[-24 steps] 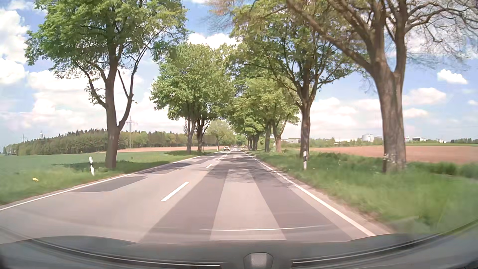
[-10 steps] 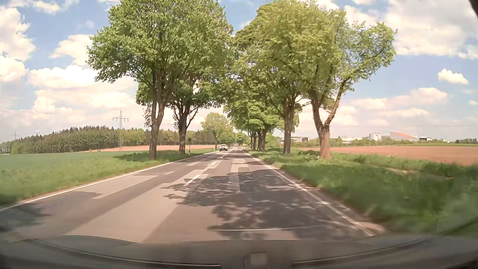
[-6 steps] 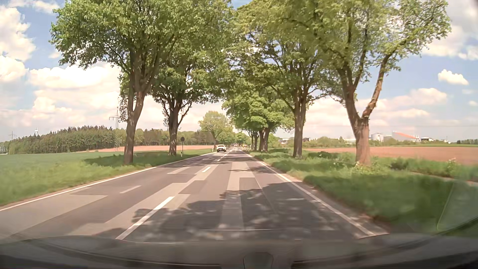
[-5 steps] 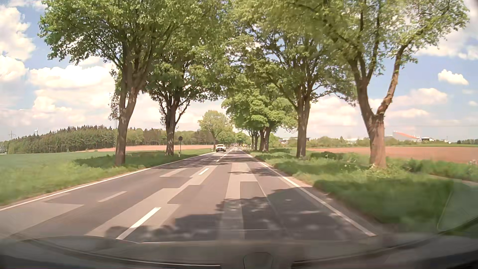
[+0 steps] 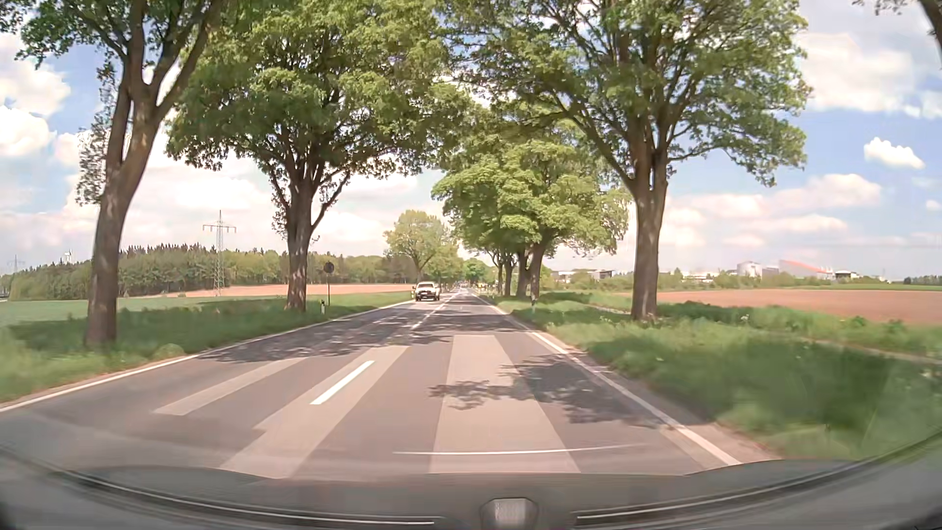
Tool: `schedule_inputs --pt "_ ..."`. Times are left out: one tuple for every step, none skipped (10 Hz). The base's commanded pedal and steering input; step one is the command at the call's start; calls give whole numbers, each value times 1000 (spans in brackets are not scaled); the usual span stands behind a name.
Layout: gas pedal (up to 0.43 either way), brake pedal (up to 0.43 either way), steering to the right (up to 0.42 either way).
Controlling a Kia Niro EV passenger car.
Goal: Follow the waypoints while adhering to traffic rules and regulations
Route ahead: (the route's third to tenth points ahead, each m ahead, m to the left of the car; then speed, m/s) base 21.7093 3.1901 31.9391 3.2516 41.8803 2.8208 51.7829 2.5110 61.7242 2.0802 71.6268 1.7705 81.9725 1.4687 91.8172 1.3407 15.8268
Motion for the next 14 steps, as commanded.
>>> schedule_inputs --pt "130 0 1" --pt "110 0 1" --pt "110 0 0" --pt "110 0 0" --pt "110 0 -1" --pt "110 0 -2" --pt "110 0 -2" --pt "110 0 -2" --pt "110 0 -2" --pt "110 0 -3" --pt "110 0 -3" --pt "110 0 -3" --pt "110 0 -3" --pt "110 0 -3"
